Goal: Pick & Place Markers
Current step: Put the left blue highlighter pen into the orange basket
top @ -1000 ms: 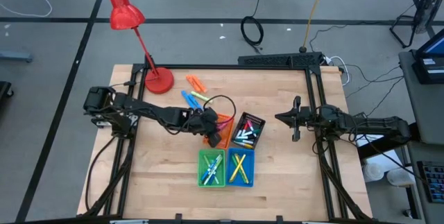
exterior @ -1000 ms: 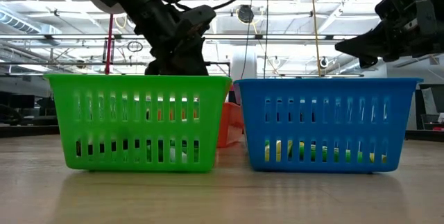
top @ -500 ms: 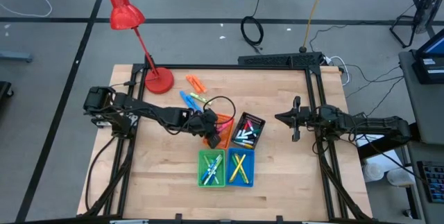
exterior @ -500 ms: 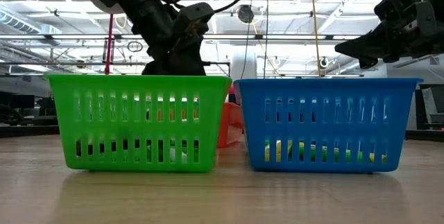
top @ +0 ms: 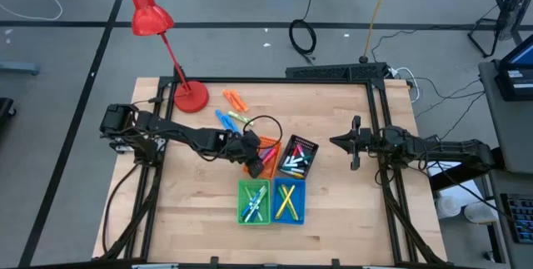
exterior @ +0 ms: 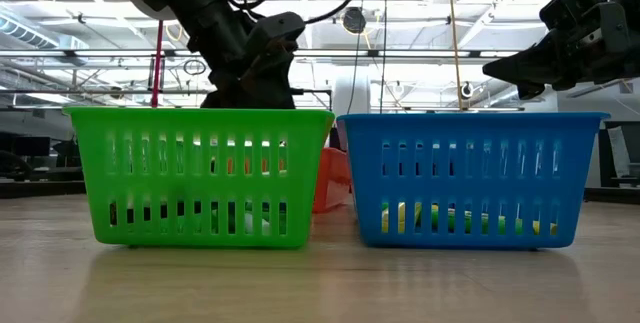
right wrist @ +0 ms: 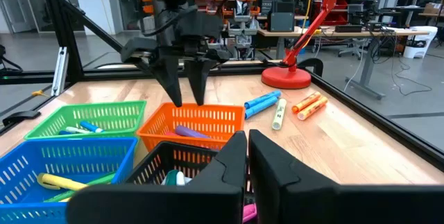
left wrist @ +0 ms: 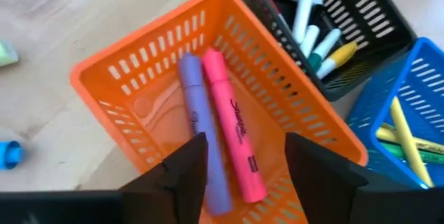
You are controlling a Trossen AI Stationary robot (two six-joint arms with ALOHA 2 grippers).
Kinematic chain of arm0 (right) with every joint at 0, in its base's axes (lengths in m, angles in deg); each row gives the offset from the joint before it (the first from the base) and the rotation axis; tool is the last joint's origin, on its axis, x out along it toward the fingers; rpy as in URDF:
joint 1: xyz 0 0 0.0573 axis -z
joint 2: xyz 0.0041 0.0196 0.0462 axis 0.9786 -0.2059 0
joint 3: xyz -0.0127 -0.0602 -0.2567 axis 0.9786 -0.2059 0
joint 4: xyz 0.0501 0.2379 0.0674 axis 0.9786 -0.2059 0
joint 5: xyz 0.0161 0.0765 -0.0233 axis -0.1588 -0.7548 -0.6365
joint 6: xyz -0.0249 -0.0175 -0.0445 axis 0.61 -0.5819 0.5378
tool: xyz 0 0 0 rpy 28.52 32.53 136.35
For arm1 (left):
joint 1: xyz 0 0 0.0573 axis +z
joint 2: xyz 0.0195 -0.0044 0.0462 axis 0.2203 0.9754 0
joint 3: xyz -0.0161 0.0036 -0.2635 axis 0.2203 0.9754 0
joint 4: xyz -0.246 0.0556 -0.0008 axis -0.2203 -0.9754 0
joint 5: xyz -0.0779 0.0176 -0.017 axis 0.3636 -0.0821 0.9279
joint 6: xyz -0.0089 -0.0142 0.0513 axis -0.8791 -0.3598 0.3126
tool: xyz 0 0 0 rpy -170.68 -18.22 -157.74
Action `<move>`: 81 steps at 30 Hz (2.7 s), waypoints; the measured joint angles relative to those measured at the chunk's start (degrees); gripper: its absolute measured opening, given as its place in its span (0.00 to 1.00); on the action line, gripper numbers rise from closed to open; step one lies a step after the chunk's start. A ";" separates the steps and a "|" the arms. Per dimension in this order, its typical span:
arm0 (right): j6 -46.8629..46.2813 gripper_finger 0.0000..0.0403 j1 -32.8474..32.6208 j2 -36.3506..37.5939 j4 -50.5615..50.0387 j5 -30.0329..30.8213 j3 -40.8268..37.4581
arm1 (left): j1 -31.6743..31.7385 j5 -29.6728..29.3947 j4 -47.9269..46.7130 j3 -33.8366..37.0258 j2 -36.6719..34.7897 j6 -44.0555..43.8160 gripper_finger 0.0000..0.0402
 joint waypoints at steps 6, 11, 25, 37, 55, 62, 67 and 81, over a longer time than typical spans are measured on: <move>0.02 0.02 0.00 0.00 0.02 0.00 0.00 | 3.76 -1.03 -6.11 0.03 -3.46 0.08 0.52; 0.01 0.02 0.01 0.04 0.23 0.00 0.02 | 5.73 -12.34 -16.44 0.02 -5.91 -7.52 0.49; 0.01 0.02 0.00 0.02 0.02 0.00 0.02 | 14.44 -17.06 -25.21 4.43 -5.57 -21.44 0.44; 0.00 0.02 0.00 0.02 0.02 0.00 0.01 | 24.16 -10.21 -13.53 12.14 -5.55 -20.64 0.39; 0.00 0.02 0.01 0.02 0.02 0.00 0.02 | 26.41 -10.60 -11.54 12.20 -5.55 -17.95 0.38; 0.02 0.02 0.02 0.02 0.00 0.00 0.02 | 26.79 -9.00 -10.54 12.18 -2.45 -18.08 0.38; 0.01 0.02 0.00 0.01 0.01 0.00 0.01 | 27.17 -8.29 -9.32 11.90 1.01 -17.71 0.38; 0.00 0.02 0.02 0.00 0.02 0.00 0.00 | 22.58 -5.88 -15.97 11.98 1.20 -11.57 0.38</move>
